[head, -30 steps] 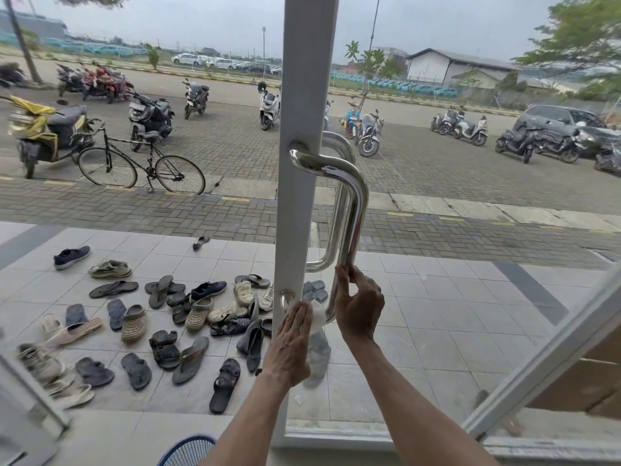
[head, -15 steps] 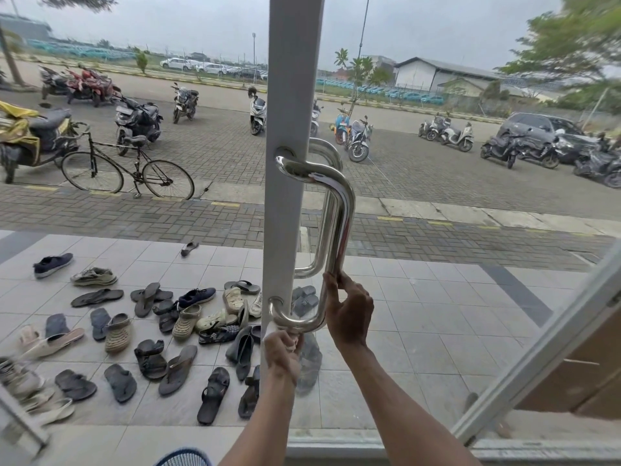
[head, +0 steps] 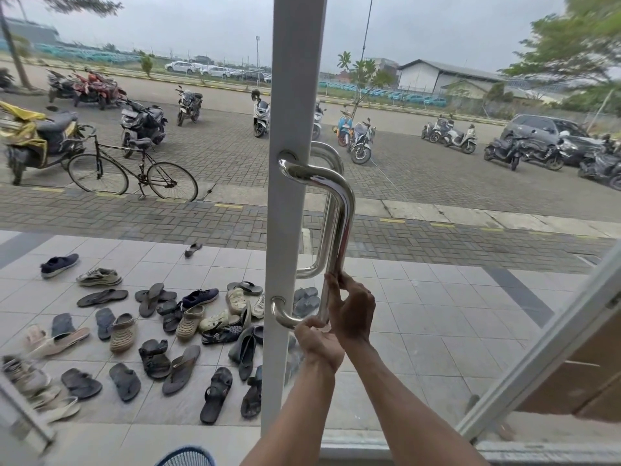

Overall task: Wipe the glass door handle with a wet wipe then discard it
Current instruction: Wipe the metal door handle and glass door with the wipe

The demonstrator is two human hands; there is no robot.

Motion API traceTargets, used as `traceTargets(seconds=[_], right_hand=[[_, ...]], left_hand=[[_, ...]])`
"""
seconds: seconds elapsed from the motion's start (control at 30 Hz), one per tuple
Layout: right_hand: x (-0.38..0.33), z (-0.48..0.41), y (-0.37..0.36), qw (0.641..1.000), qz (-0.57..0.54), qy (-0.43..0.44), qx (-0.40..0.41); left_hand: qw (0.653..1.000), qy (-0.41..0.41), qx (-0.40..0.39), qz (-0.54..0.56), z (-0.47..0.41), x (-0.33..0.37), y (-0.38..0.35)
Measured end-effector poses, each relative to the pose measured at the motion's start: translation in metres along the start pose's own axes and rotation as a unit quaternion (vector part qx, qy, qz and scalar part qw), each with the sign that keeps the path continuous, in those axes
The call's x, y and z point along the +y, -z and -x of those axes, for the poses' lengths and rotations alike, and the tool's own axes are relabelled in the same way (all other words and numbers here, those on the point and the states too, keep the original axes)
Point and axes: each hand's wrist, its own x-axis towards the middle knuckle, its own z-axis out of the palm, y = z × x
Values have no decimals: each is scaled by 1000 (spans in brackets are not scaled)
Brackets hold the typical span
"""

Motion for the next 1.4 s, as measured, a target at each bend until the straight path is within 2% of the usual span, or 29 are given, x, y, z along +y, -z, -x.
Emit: traceTargets(seconds=[0.13,0.2,0.23,0.27,0.3,0.33,0.4,0.43,0.47,0.57,0.7,0.73,0.77,0.8,0.83,0.9,0.93,0.97,1.13,1.17,1.23,1.3,1.4], right_hand=[[0,-1,2,1000,-1,-6,-1],[-1,-1,1,1000,-3,-6,1],[-2,0,0,1000,-3,-7,3],[-2,0,-1,1000,-3,-8,5],[-2,0,-2,1000,-2,-12,6],[-3,1,-2,1000,-1,-15,7],[-2,2,-3,1000,3,-17,6],[-2,2,-3,1000,3,-17,5],[-2,2,-2,1000,5,-16,4],[-3,1,-1,1000,10,-5,5],[-3,1,1,1000,9,-8,-6],[-3,0,1,1000,7,-8,-8],[-2,-1,2,1000,6,-8,-10],[-2,-1,2,1000,6,-5,-14],[-2,-2,3,1000,7,-2,-17],[-1,-3,3,1000,9,6,-17],[-1,-3,3,1000,11,10,-15],[0,-3,3,1000,13,12,-12],[1,0,-1,1000,25,11,-2],[1,1,-2,1000,25,11,-1],[0,1,-3,1000,24,10,-2],[-1,0,-3,1000,20,8,-3],[0,0,-2,1000,18,8,-1]], left_hand=[[995,-96,32,-21,-7,21,17],[979,-159,32,-122,-14,37,28],[962,-183,36,-199,-16,42,31],[929,-209,45,-302,-19,46,34],[869,-238,56,-430,-23,47,39],[777,-245,61,-577,-29,45,45],[546,-217,74,-806,-33,30,56],[456,-228,64,-858,-32,22,61],[403,-253,44,-878,-28,15,63],[296,-296,16,-908,-22,18,69],[82,-282,27,-956,-24,78,60],[42,-272,33,-961,-26,90,56],[18,-263,36,-964,-28,97,53],[12,-255,38,-966,-30,98,49],[22,-251,36,-967,-30,93,45],[67,-248,19,-966,-31,76,42],[80,-254,5,-964,-33,69,42],[78,-258,-7,-963,-33,65,42],[-40,-283,-18,-958,-37,93,48],[-57,-281,-8,-958,-37,100,51],[-65,-273,13,-960,-40,110,54],[-49,-268,28,-962,-42,108,56],[14,-275,45,-960,-42,85,57]])
